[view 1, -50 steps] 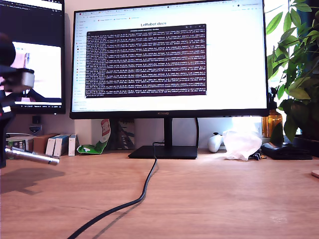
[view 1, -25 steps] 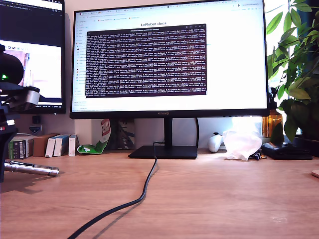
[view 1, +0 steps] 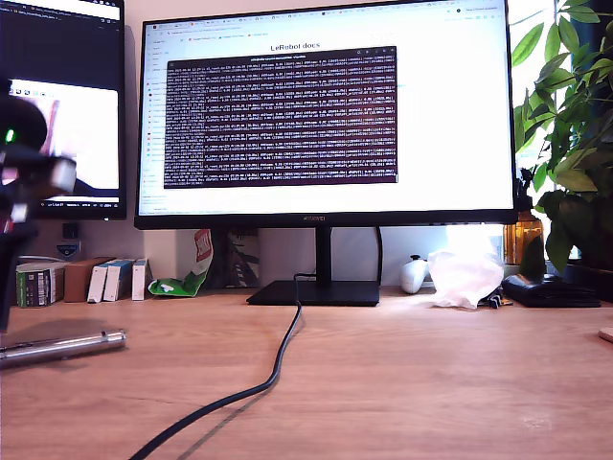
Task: Pick the metallic laser pointer with your right arm, pass it to your left arm, then place it down to the left side of the table
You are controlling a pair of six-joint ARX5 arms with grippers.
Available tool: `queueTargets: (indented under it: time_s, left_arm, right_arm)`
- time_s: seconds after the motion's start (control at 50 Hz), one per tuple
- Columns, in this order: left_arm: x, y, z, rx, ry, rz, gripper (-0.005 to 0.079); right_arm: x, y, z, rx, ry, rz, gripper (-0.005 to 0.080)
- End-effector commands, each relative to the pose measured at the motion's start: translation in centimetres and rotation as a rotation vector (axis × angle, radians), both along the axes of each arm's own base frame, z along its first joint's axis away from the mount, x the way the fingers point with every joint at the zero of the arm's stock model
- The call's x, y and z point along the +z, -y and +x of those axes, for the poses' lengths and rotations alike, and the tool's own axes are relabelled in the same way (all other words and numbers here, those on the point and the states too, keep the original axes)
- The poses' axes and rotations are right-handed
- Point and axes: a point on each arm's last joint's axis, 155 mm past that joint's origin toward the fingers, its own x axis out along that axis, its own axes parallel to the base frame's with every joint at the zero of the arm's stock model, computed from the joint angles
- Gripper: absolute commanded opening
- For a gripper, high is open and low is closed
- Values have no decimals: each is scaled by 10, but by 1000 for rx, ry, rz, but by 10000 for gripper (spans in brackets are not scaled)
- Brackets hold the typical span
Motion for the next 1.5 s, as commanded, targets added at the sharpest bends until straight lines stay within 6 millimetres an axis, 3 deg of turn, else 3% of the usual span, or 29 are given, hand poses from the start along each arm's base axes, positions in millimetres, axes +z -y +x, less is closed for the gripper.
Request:
queueTargets:
  time_s: [0.0,0.08,0.16,0.28,0.48,0.7,0.84,0.98,1.32,1.48]
  left_arm:
    - [16,6,8,8,23,-25,301]
    - [33,11,11,21,34,-53,190]
    - [47,12,14,21,58,-61,-34]
    - [65,15,18,22,120,-81,-19]
    - [100,38,14,36,184,-227,-19]
    - [133,69,4,-34,223,-420,-19]
    - [137,68,6,-36,244,-420,-19]
    - [146,66,8,-37,297,-406,-19]
    - [194,49,-5,-23,483,-357,-19]
    - [202,40,-18,-15,547,-321,-19]
  right_arm:
    - [-5,0,2,-6,-9,-1,-10]
    - [-5,0,2,-6,-9,-1,-10]
    - [-5,0,2,-6,-9,0,-10]
    - [-4,5,3,-40,-11,21,-10]
    - [-1,45,6,-257,9,14,-10]
    - [-5,32,20,-221,34,32,-10]
    - [-26,15,41,-188,35,28,-10]
    - [-48,17,55,-240,29,-18,-10]
    - [-38,37,62,-355,110,-114,-10]
    - [-28,48,62,-407,144,-137,-10]
